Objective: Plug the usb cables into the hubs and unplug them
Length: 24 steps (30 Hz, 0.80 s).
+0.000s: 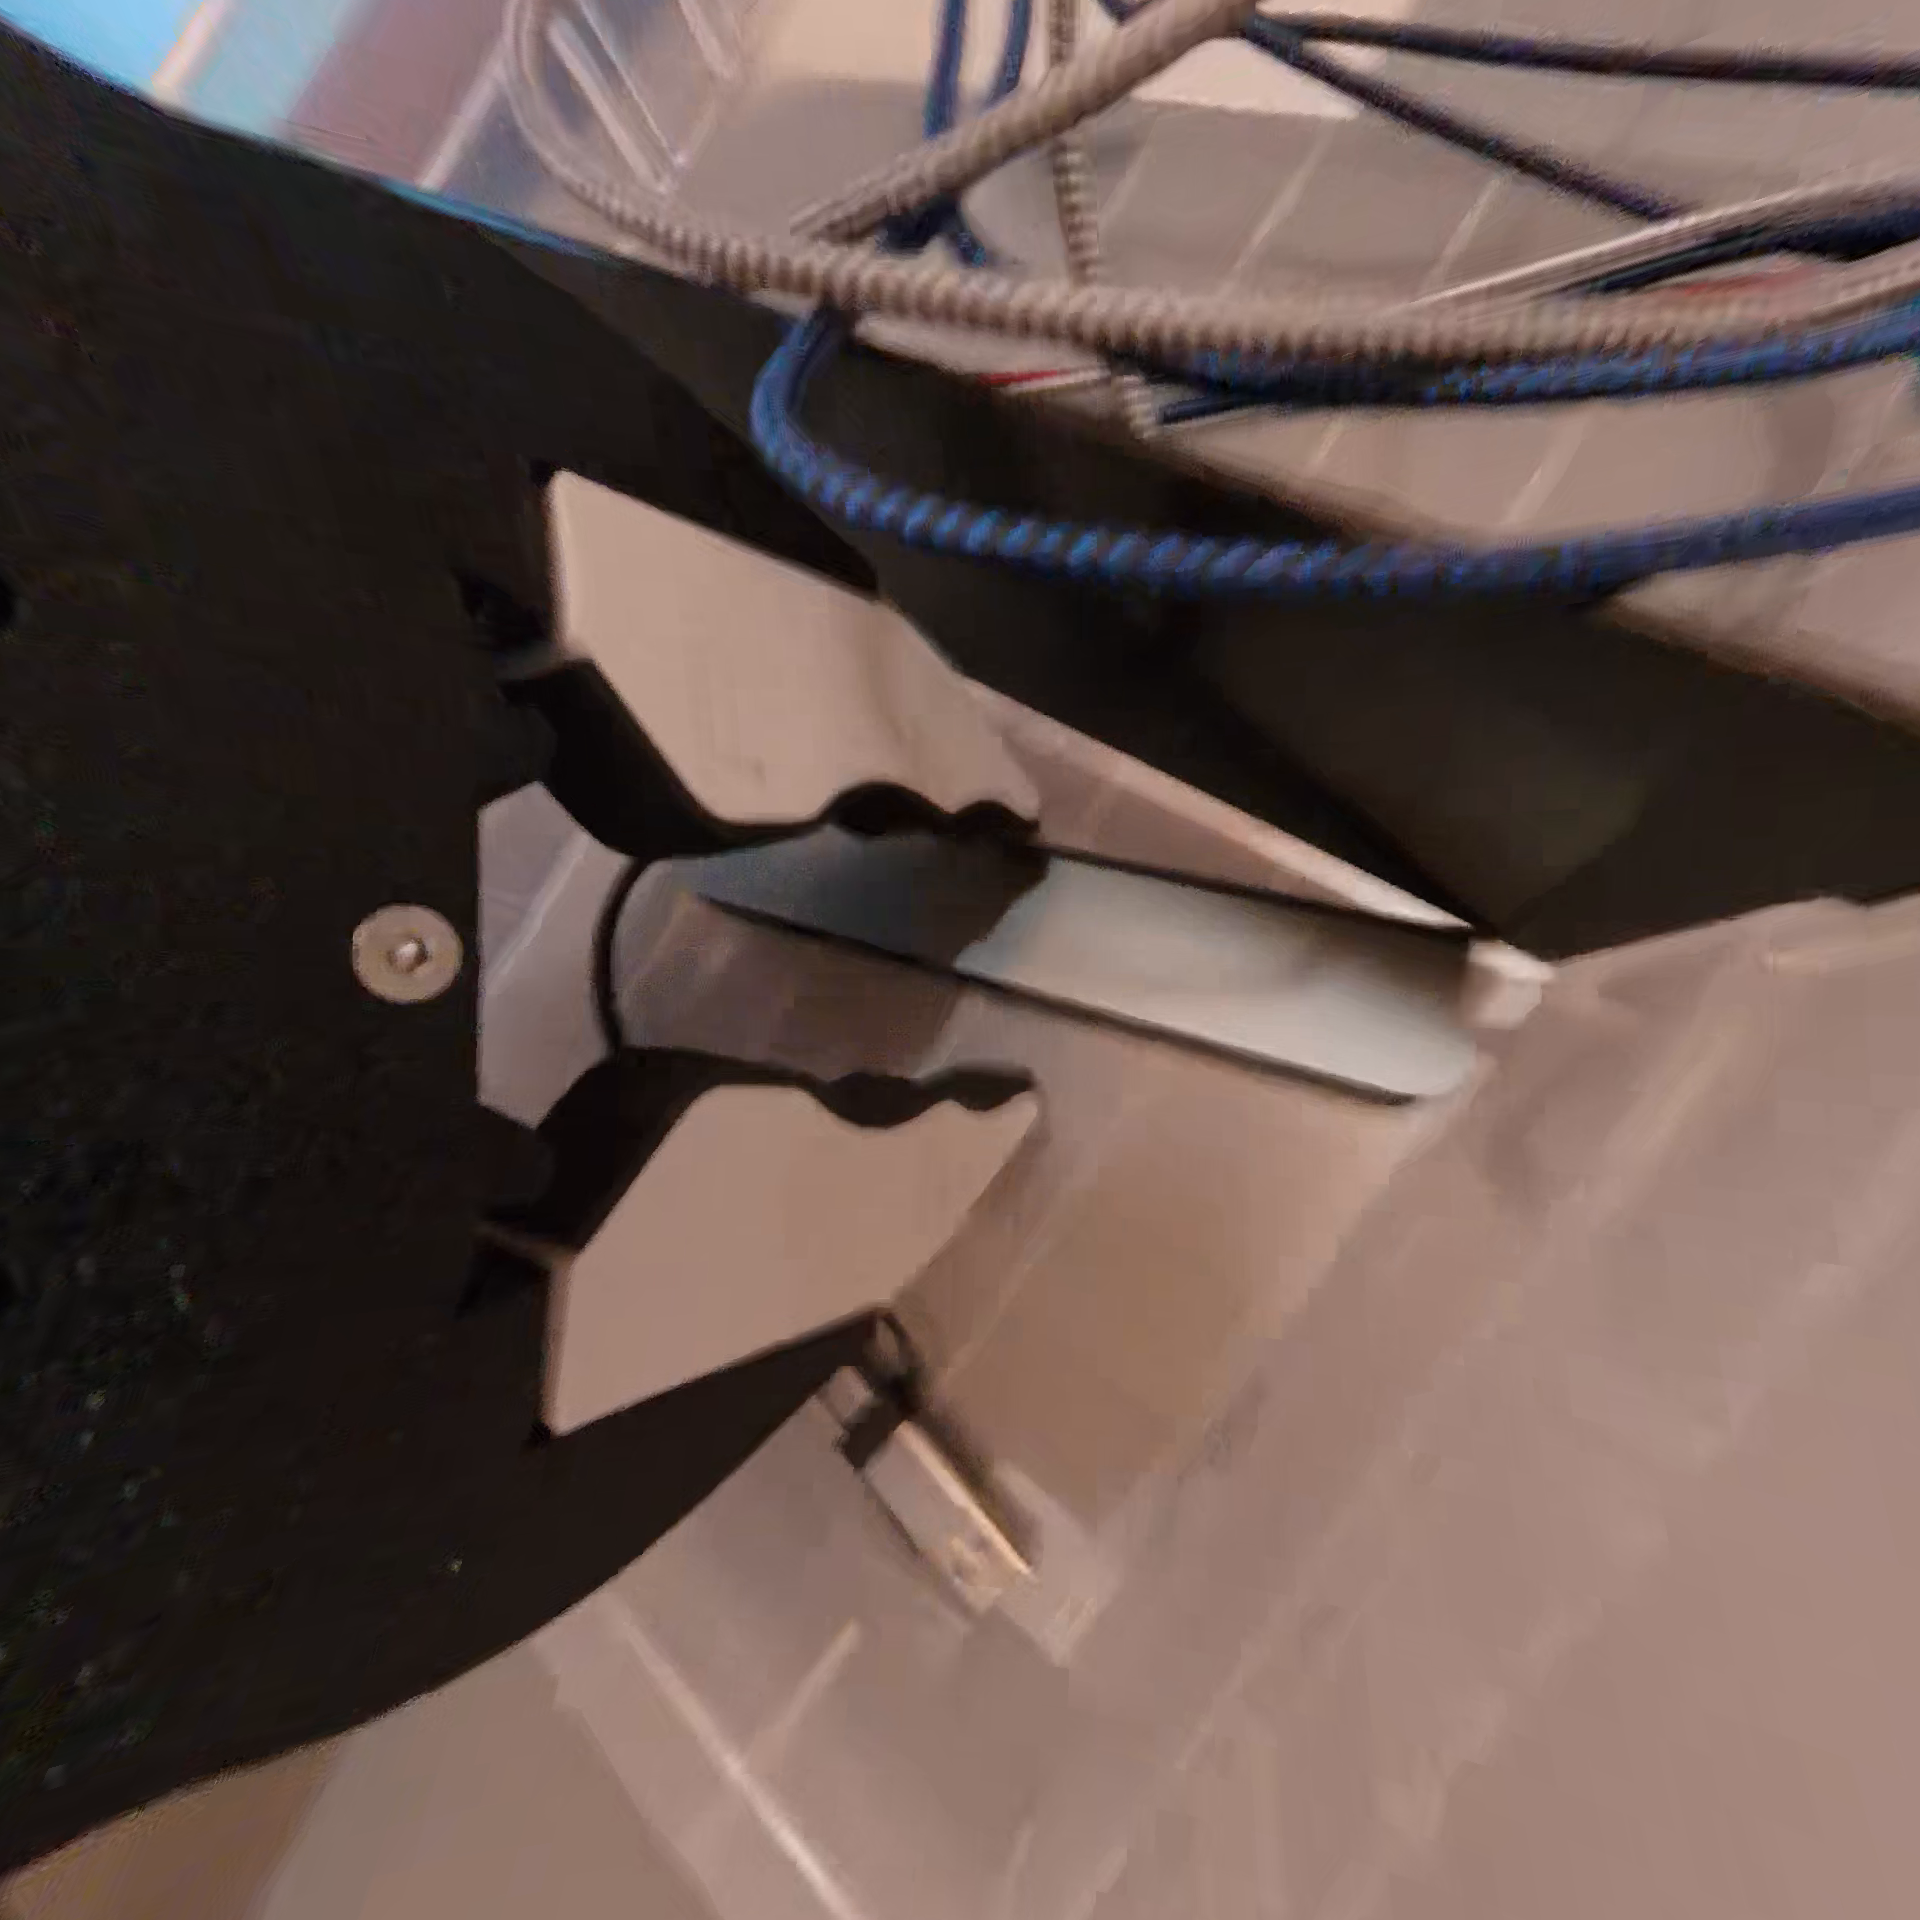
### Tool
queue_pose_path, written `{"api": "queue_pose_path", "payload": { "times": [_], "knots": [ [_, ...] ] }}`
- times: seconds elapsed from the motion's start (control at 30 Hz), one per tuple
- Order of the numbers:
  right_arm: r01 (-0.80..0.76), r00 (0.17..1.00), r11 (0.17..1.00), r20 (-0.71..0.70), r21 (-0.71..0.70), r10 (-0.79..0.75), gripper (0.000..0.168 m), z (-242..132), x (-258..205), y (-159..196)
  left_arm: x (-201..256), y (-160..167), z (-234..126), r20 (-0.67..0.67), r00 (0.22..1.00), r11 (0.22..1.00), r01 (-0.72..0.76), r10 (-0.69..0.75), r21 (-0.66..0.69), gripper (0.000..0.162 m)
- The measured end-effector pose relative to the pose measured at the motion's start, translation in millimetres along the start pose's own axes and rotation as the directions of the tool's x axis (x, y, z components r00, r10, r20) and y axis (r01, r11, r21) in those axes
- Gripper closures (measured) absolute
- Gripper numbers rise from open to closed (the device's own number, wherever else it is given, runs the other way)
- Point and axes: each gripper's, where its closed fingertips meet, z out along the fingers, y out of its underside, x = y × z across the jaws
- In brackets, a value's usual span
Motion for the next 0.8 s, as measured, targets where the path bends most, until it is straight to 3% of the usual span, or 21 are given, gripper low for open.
{"api": "queue_pose_path", "payload": {
  "times": [0.1, 0.3, 0.33, 0.37, 0.43, 0.57, 0.63, 0.7, 0.77, 0.8],
  "knots": [
    [-0.024, 1.000, 0.999, -0.004, 0.024, 0.025, 0.111, -5, 3, -2, -5, -6, 6, -0.016, 0.995, 0.995, 0.097, -0.097, 0.018, 0.132],
    [-0.019, 1.000, 1.000, -0.010, 0.012, 0.020, 0.112, -10, 5, 2, 2, -8, -20, 0.050, 0.999, 0.997, 0.005, -0.008, 0.076, 0.134],
    [-0.021, 1.000, 1.000, -0.012, 0.016, 0.021, 0.112, -10, 5, 2, 1, -11, -36, 0.091, 0.996, 0.994, -0.009, -0.001, 0.108, 0.134],
    [-0.025, 1.000, 0.999, -0.005, 0.022, 0.025, 0.112, -10, 4, 0, 1, -15, -55, 0.130, 0.991, 0.989, -0.033, 0.014, 0.143, 0.150],
    [-0.028, 1.000, 0.999, 0.003, 0.044, 0.028, 0.112, -11, 2, -4, -8, -25, -103, 0.282, 0.959, 0.973, -0.088, 0.024, 0.214, 0.162],
    [-0.057, 0.998, 0.993, 0.038, 0.100, 0.054, 0.112, -12, -1, -14, -4, -60, -206, 0.404, 0.913, 0.884, -0.142, -0.057, 0.445, 0.162],
    [-0.072, 0.997, 0.992, 0.044, 0.105, 0.068, 0.113, -10, -2, -15, 3, -72, -241, 0.432, 0.899, 0.850, -0.178, -0.064, 0.496, 0.162],
    [-0.056, 0.997, 0.994, 0.049, 0.099, 0.051, 0.113, -10, -5, -16, 11, -74, -243, 0.425, 0.905, 0.872, -0.179, -0.037, 0.456, 0.162],
    [-0.038, 0.998, 0.994, 0.049, 0.098, 0.034, 0.113, -11, -8, -18, 15, -66, -215, 0.380, 0.925, 0.922, -0.145, -0.002, 0.358, 0.162],
    [-0.029, 0.998, 0.994, 0.050, 0.102, 0.024, 0.113, -12, -9, -19, 16, -61, -194, 0.340, 0.940, 0.940, -0.110, -0.007, 0.323, 0.141]
  ]
}}
